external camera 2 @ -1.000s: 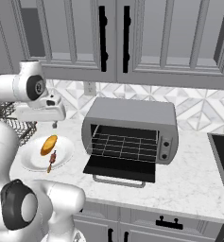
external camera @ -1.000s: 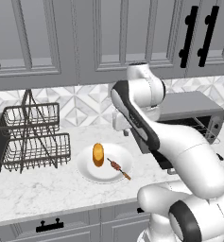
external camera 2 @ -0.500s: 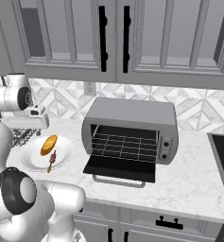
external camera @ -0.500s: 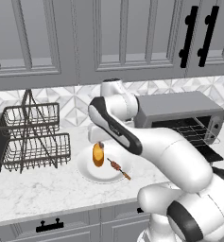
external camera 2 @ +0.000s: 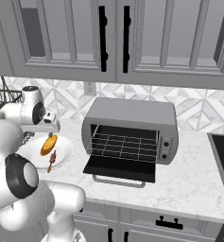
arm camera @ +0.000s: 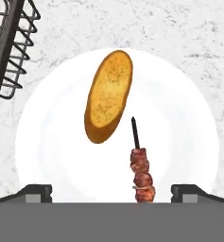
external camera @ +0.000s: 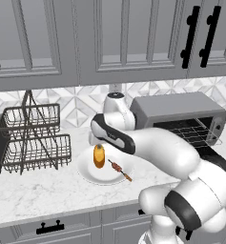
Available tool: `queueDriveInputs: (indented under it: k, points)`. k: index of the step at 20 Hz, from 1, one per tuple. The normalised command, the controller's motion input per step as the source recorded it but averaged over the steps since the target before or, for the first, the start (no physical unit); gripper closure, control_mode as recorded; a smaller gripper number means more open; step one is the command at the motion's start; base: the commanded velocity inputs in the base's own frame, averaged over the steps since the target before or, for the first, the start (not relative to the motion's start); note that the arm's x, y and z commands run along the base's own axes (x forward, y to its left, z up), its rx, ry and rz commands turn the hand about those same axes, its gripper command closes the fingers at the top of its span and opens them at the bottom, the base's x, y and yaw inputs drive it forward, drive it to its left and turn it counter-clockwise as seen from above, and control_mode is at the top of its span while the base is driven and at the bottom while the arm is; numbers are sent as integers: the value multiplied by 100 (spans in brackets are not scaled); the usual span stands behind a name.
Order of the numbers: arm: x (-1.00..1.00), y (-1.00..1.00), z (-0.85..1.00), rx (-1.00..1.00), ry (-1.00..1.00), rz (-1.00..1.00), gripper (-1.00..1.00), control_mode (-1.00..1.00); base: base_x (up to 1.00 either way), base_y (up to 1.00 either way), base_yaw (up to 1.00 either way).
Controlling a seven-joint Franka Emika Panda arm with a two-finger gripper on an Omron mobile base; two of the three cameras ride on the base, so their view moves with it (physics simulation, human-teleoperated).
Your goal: Pick up the kebab skewer and baguette bread, and place them inside the toaster oven. Close the toaster oven door and start by setting the timer.
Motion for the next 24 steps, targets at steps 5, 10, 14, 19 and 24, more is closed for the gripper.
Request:
queueDriveInputs:
  k: [5, 10, 14, 19, 24]
  points:
    - [13, 21, -12, 0, 0, -1, -100, -100, 0, 0, 0]
    - [2, 11, -10, 0, 2, 0, -100, -100, 0, 0, 0]
    - [35, 3, -41, 0, 0, 0, -100, -100, 0, 0, 0]
    - [30, 1, -26, 0, 3, 0, -100, -100, 0, 0, 0]
    - [27, 4, -26, 0, 4, 0, -100, -100, 0, 0, 0]
